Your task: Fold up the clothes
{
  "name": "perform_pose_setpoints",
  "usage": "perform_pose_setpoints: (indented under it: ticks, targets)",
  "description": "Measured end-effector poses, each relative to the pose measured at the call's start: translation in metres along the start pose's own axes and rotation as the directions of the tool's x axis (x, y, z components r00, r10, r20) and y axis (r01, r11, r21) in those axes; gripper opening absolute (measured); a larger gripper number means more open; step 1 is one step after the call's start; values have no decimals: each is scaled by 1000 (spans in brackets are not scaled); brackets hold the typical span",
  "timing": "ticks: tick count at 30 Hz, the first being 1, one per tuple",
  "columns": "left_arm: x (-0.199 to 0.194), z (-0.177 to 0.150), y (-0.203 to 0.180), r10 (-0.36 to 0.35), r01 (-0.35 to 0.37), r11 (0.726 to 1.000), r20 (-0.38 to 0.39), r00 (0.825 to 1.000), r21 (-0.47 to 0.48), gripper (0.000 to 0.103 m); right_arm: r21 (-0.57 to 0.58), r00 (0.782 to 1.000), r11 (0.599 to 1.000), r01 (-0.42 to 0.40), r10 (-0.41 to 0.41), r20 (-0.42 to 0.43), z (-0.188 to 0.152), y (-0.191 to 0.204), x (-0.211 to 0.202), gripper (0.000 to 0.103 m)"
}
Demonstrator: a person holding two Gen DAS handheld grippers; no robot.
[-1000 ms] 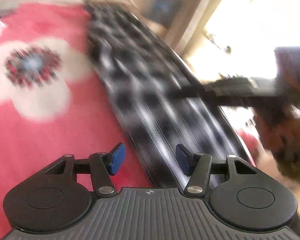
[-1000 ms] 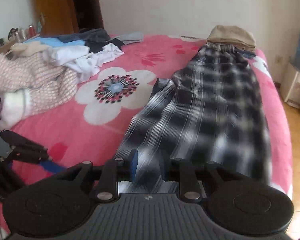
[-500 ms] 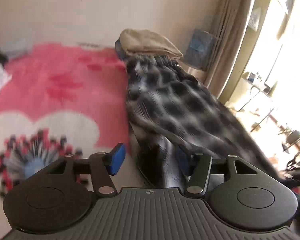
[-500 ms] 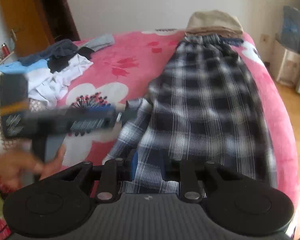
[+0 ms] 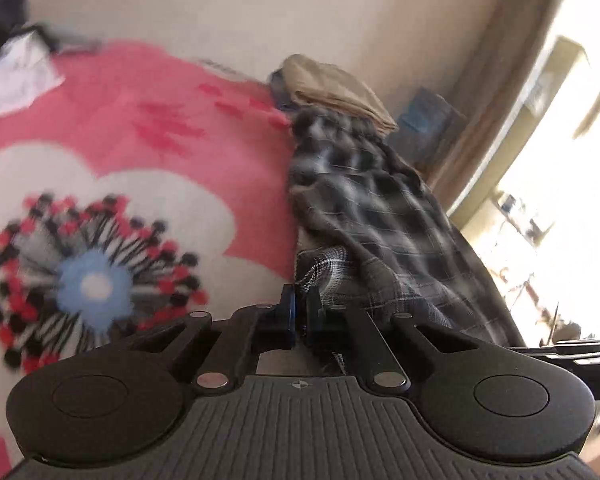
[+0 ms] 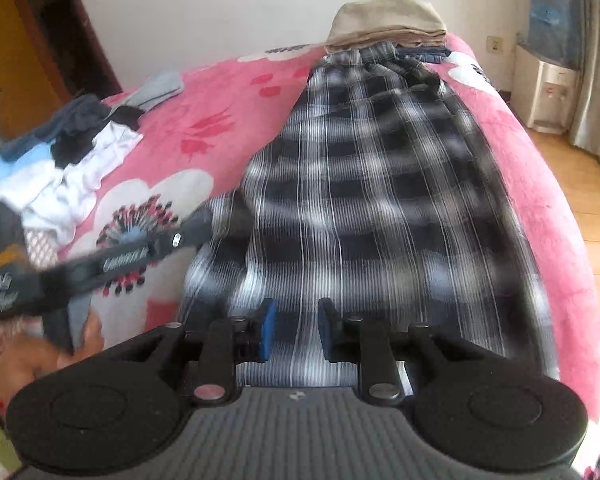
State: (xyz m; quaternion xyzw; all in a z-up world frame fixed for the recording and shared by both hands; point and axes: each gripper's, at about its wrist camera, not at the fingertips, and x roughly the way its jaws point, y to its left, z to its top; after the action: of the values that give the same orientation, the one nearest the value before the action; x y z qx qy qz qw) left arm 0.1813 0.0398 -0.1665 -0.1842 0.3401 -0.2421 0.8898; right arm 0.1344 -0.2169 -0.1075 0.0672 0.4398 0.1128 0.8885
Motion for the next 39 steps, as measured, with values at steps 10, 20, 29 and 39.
perform_pose_setpoints:
  ticks: [10,20,29,39]
  targets:
    - [-6,-11,22,-71,81,976,59,996,-201,2,-135,997,990,-27,37,72,53,41,43,25]
    - [-7,-13,45,-125,156,928,112,986,-337,1,-134,999,991,-1,5,32,80,44,101,0]
    - [-10,-8,62,-161,200,892,131,978,-405,14,362,959,890,-278,276,57,76,-26,106,9]
    - [9,7,29,-135,136,962,17,991,-237,32,365,964,896,-252,201,172,53,-56,44,35]
